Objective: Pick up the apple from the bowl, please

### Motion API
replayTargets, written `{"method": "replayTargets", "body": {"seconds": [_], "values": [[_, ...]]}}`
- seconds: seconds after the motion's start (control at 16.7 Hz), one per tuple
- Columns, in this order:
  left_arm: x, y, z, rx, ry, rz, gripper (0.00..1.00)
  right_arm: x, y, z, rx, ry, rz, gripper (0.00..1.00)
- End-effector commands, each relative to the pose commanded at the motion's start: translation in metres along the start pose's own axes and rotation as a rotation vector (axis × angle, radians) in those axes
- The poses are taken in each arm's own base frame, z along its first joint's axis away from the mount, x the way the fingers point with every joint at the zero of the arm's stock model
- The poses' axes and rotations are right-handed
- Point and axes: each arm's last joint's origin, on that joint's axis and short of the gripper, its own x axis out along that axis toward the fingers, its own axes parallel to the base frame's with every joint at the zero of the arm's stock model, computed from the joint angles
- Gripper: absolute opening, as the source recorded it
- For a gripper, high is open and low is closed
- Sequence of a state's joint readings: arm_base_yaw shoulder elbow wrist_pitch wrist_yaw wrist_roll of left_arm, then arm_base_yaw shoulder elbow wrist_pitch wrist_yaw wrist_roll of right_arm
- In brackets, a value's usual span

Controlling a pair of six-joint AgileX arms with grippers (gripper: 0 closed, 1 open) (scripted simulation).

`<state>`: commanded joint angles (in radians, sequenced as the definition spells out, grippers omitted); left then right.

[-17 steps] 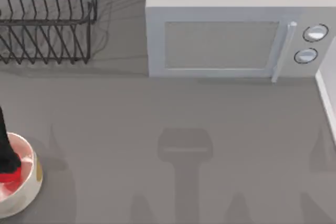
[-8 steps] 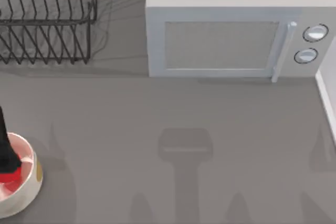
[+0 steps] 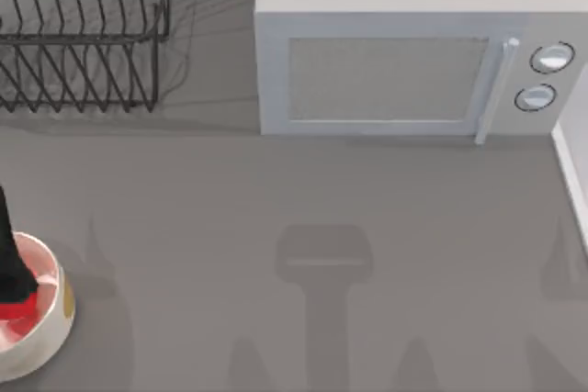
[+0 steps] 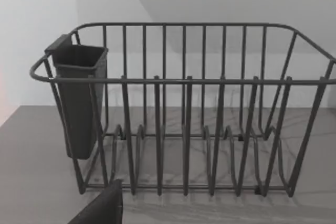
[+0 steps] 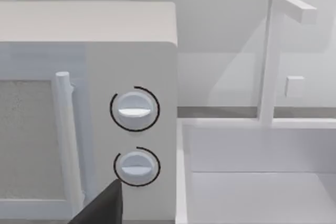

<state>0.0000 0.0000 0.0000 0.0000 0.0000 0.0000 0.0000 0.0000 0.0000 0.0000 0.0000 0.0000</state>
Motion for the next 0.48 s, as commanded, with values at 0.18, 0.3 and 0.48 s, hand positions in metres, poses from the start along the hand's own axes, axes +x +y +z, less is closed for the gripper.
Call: {"method": "replayTargets", "body": {"seconds": [0.18,0.3,0.48], "values": [[0.0000,0.0000,0.0000,0.000,0.000,0.000,1.00,0.0000,0.0000,0.0000,0.000,0.000,0.000,1.00],[0.0000,0.0000,0.0000,0.000,0.000,0.000,1.00,0.0000,0.0000,0.0000,0.000,0.000,0.000,1.00],[0.0001,0.0000,0.0017,0.000,0.013,0.000,1.00,0.0000,0.0000,0.0000,0.000,0.000,0.000,1.00]]}}
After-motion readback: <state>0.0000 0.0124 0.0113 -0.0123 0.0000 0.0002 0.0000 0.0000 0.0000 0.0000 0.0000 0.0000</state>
